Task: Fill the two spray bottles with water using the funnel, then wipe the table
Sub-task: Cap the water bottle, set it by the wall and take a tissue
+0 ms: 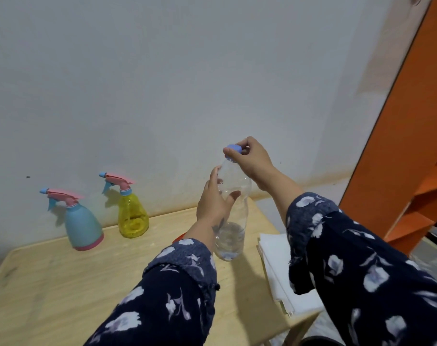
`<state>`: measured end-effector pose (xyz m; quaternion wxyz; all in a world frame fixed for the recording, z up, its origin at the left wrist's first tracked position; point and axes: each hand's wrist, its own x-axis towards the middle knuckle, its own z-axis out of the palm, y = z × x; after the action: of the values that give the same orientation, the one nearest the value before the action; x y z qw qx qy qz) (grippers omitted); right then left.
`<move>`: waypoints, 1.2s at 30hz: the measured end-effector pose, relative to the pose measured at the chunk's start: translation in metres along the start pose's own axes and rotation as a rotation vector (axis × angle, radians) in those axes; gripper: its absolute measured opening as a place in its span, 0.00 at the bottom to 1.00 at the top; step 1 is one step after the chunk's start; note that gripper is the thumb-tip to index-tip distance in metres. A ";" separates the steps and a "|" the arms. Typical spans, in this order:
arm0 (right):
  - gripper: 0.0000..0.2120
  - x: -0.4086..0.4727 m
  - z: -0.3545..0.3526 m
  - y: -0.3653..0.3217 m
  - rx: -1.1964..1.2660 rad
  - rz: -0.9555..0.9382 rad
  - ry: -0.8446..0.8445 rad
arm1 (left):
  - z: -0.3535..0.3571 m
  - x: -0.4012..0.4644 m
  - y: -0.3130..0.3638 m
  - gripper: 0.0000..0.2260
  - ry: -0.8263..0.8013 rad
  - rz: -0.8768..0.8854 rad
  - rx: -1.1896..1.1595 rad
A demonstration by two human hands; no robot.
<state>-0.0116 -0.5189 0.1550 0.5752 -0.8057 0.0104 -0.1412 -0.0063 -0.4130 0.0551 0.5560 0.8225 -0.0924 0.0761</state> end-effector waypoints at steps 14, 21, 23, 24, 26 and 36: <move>0.19 -0.001 0.017 0.005 -0.102 -0.020 0.158 | 0.000 -0.005 0.001 0.34 0.044 0.021 0.059; 0.20 -0.010 0.017 0.012 0.010 -0.056 0.107 | -0.004 -0.003 -0.002 0.42 -0.025 0.008 -0.014; 0.22 -0.017 0.014 0.023 0.045 -0.071 0.049 | -0.009 -0.004 -0.008 0.49 -0.110 0.000 -0.001; 0.25 -0.020 0.014 0.030 0.056 -0.074 0.024 | -0.014 -0.007 -0.012 0.52 -0.158 -0.005 0.030; 0.35 -0.027 0.014 0.047 0.078 -0.053 -0.005 | -0.025 -0.011 -0.025 0.54 -0.223 -0.017 0.122; 0.59 -0.062 0.051 0.133 -0.007 0.124 -0.020 | -0.079 -0.010 -0.113 0.34 -0.442 -0.008 0.646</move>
<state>-0.0399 -0.5058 0.0023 0.5802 -0.8068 0.0553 -0.0971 0.0085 -0.2976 -0.0194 0.2353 0.9522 -0.1780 -0.0797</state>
